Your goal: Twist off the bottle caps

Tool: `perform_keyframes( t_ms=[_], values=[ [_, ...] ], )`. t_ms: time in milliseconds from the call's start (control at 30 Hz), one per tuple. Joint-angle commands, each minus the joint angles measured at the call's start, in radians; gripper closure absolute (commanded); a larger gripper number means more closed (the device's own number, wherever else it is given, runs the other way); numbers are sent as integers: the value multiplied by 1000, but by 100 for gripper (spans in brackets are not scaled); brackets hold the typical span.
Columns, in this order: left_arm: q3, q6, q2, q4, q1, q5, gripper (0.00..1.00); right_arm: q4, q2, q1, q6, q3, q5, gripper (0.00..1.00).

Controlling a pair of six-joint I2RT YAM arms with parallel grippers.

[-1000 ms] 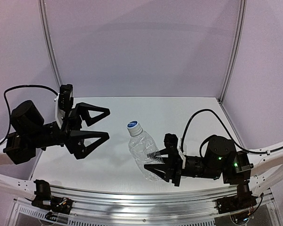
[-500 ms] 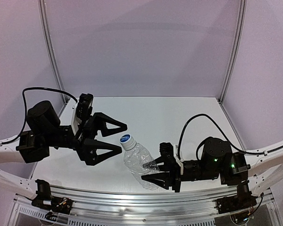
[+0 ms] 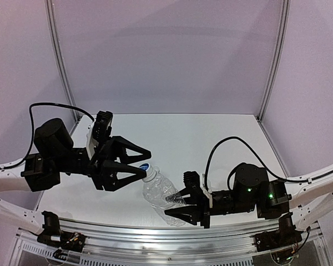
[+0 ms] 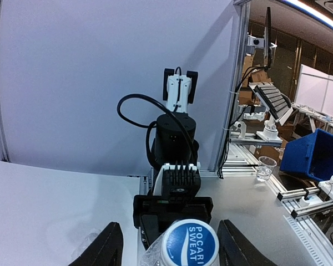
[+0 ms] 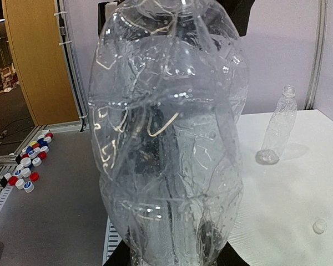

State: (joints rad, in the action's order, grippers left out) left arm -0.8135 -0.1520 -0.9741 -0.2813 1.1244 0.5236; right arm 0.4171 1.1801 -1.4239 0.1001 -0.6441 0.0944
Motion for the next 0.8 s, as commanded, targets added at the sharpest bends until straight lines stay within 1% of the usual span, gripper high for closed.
perform_keyframes(
  t_ms=[0, 33, 133, 267, 367, 467, 533, 567, 633, 700, 767],
  values=[
    [-39, 5, -15, 22, -2, 18, 42, 7, 1, 2, 12, -36, 1, 64],
    [-41, 5, -17, 22, -1, 21, 44, 5, 1, 2, 12, -36, -1, 64],
    [-46, 9, -22, 28, 0, 23, 52, 0, -2, 3, 12, -38, -9, 65],
    [-63, 11, -38, 46, 0, 18, 76, -3, -10, 3, 15, -36, -21, 65],
    [-81, 4, -51, 67, 4, -33, 81, -5, -28, 3, 18, -31, -93, 65],
    [-121, -18, -75, 129, 25, -187, 82, -30, -48, 2, 18, -27, -250, 64],
    [-155, -57, -99, 175, 58, -375, 82, -62, -39, 2, 15, -42, -374, 64],
    [-170, -90, -113, 193, 73, -516, 82, -75, -17, 2, 11, -55, -443, 64],
    [-196, -174, -147, 236, 89, -704, 82, -100, 36, 3, 2, -83, -591, 64],
    [-221, -253, -182, 276, 90, -799, 82, -123, 102, 3, 0, -121, -717, 65],
    [-243, -304, -219, 316, 91, -831, 82, -153, 160, 1, 6, -161, -794, 65]
  ],
)
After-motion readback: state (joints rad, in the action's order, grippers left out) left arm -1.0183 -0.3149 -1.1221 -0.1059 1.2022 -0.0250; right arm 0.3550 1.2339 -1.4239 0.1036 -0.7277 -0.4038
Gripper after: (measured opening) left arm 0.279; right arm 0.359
